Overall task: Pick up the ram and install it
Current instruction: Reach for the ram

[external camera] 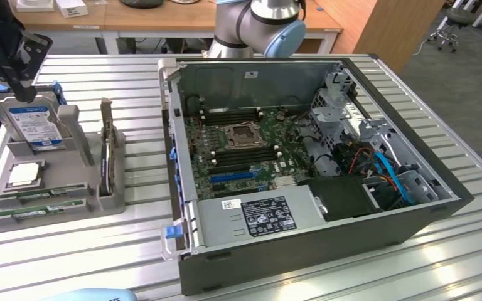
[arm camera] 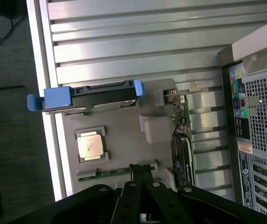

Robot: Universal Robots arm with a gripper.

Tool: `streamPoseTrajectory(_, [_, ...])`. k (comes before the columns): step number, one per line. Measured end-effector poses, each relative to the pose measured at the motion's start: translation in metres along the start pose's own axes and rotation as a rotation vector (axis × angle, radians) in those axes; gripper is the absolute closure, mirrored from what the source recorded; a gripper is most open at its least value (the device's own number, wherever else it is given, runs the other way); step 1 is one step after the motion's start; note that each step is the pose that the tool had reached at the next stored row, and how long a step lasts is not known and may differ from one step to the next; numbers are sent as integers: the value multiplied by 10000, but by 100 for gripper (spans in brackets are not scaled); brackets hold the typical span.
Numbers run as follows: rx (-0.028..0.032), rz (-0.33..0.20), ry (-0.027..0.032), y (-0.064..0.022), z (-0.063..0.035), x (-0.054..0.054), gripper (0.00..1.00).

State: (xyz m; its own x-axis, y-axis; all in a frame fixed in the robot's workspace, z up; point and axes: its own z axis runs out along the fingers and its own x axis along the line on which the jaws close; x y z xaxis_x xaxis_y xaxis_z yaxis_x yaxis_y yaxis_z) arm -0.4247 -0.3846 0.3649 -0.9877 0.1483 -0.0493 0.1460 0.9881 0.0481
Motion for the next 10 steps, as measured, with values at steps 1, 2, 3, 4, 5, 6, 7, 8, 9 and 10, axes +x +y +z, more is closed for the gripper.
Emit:
streamPoseTrajectory(1, [1, 0, 0, 0, 0, 0, 90])
streamPoseTrajectory(2, [0, -1, 0, 0, 0, 0, 90])
streamPoseTrajectory(3, [0, -1, 0, 0, 0, 0, 90])
streamPoseTrajectory(4, [0, -1, 0, 0, 0, 0, 90])
streamPoseTrajectory(5, [1, 0, 1, 1, 0, 1, 90])
streamPoseTrajectory(6, [1, 1, 0, 1, 0, 1, 90])
streamPoseTrajectory(7, [1, 0, 1, 0, 0, 1, 90])
streamPoseTrajectory(8, [2, 0, 0, 0, 0, 1, 90])
streamPoseTrajectory(9, [1, 1, 1, 1, -1, 1, 90])
streamPoseTrajectory(10, [1, 0, 0, 1, 0, 1, 90])
